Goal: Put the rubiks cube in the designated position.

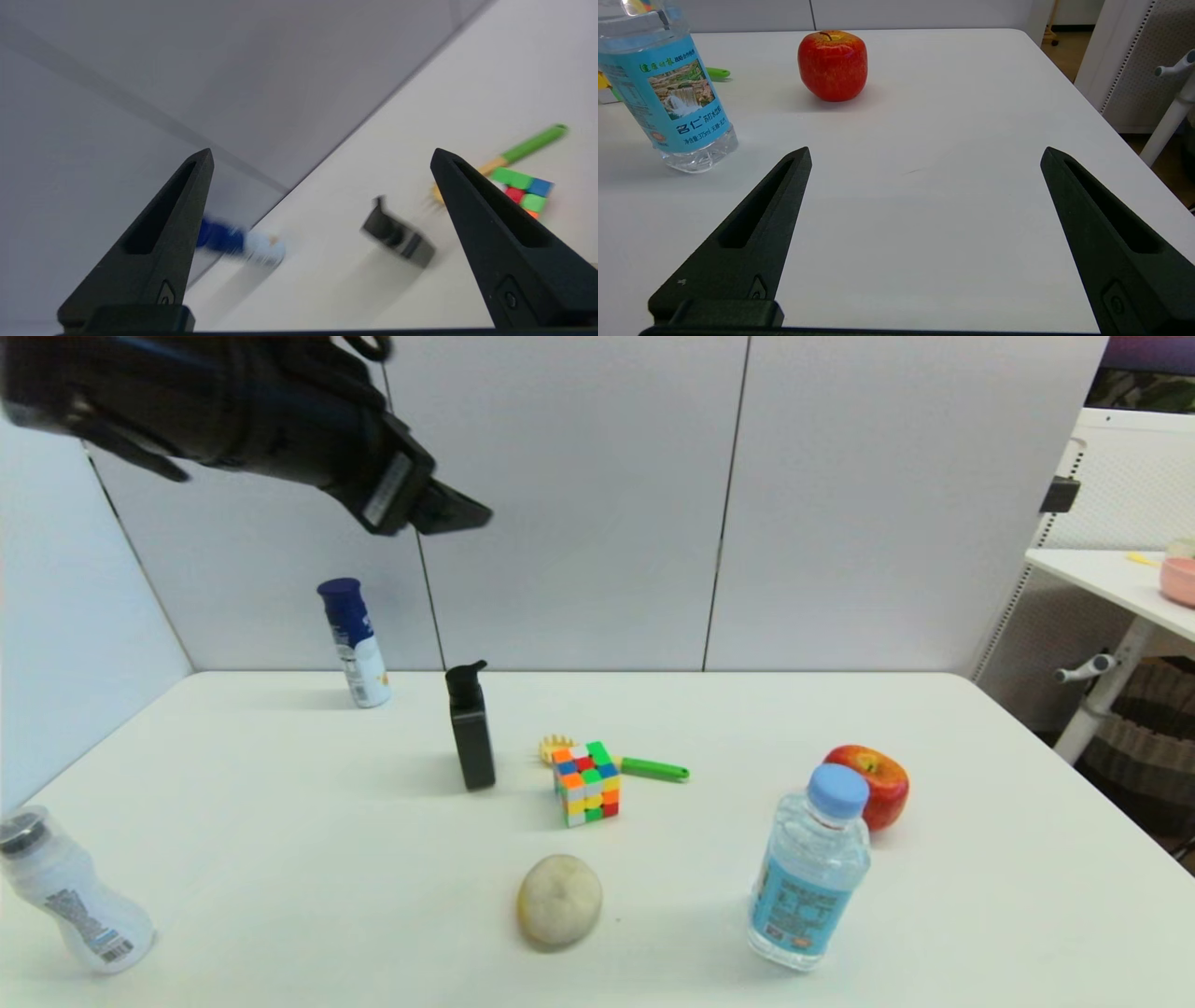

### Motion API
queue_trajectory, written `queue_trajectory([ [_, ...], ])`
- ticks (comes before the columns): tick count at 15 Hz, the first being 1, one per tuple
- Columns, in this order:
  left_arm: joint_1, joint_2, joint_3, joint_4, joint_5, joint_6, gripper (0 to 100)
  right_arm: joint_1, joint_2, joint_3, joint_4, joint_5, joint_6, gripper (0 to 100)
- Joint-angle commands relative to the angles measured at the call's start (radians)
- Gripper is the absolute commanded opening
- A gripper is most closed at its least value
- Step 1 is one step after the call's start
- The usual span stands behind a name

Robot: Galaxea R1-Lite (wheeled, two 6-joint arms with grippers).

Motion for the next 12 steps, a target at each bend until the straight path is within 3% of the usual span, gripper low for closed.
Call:
queue_trajectory([
  [1,0.291,-0.309,0.319,-0.11,-0.198,-0.083,100,0.0,0.001,0.0,-0.001,0.001,0.0,100],
  [2,0.346,-0.361,0.426,-0.162,-0.251,-0.1,100,0.0,0.001,0.0,-0.001,0.001,0.0,100],
  [5,0.406,-0.592,0.77,-0.302,-0.247,-0.221,100,0.0,0.001,0.0,-0.001,0.001,0.0,100],
  [7,0.415,-0.814,1.057,-0.406,-0.143,-0.258,100,0.0,0.001,0.0,-0.001,0.001,0.0,100],
  [12,0.418,-1.242,1.52,-0.415,-0.109,-0.319,100,0.0,0.001,0.0,-0.001,0.001,0.0,100],
])
